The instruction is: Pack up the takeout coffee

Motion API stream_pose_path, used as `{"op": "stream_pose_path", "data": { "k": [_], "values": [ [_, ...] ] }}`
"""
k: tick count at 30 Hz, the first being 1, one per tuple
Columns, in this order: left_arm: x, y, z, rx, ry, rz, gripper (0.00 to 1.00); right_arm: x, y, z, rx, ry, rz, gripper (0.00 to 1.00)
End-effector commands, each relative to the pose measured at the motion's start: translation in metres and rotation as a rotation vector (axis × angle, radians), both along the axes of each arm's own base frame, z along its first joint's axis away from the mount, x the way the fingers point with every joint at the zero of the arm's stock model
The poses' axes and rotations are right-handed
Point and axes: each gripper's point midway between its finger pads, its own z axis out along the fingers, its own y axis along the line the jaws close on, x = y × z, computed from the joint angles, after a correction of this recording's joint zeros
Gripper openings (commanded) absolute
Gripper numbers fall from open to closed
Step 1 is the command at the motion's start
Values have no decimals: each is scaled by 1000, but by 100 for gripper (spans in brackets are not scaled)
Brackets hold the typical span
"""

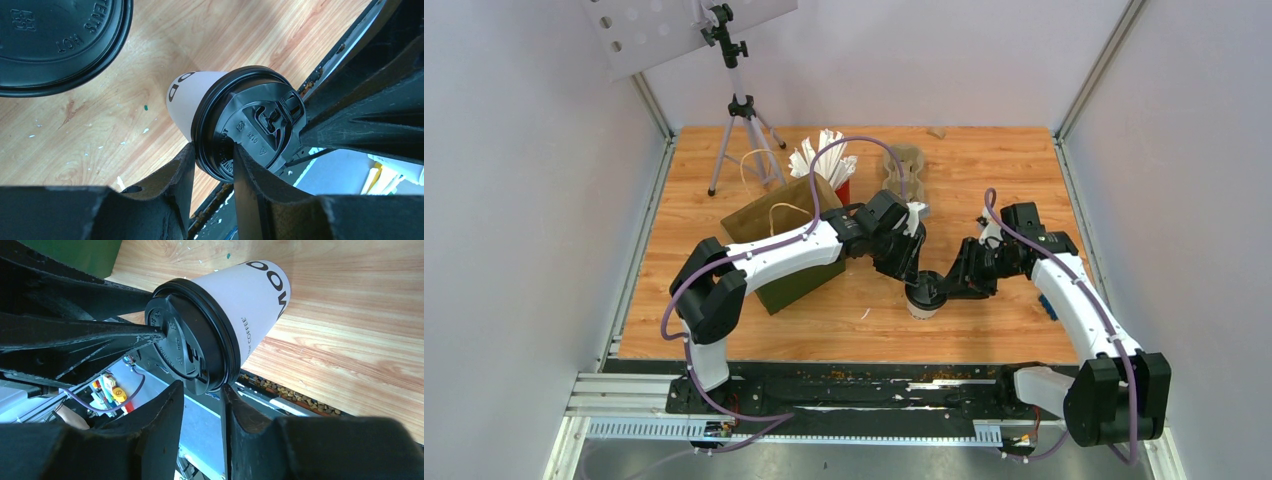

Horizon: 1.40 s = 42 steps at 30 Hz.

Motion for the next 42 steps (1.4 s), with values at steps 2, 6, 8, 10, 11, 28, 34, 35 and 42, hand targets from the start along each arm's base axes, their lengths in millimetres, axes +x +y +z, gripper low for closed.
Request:
{"op": "stream_pose_path", "data": {
  "k": [2,6,8,10,11,28,34,35,42],
  "values": [
    [-8,10,-31,90,17,-19,40,5,5,-5,21,-14,-4,32],
    [-8,10,-32,91,19,-19,39,4,5,-12,18,-3,2,30],
    [-8,10,-32,92,21,-17,39,3,4,-15,11,0,4,30],
    [-8,10,-33,95,20,-17,39,2,3,-18,6,5,8,28],
    [-9,11,-35,98,22,-17,39,1,2,-20,1,8,8,28],
    [-15,18,-51,131,51,-21,38,-23,-9,-61,-72,87,3,23],
    [-17,23,-59,154,57,-22,38,-29,-17,-75,-125,123,-11,23],
    [-17,25,-60,158,58,-23,38,-29,-18,-75,-127,124,-10,23],
    [-18,27,-60,168,54,-30,38,-16,-18,-57,-127,76,-14,28]
  ]
}}
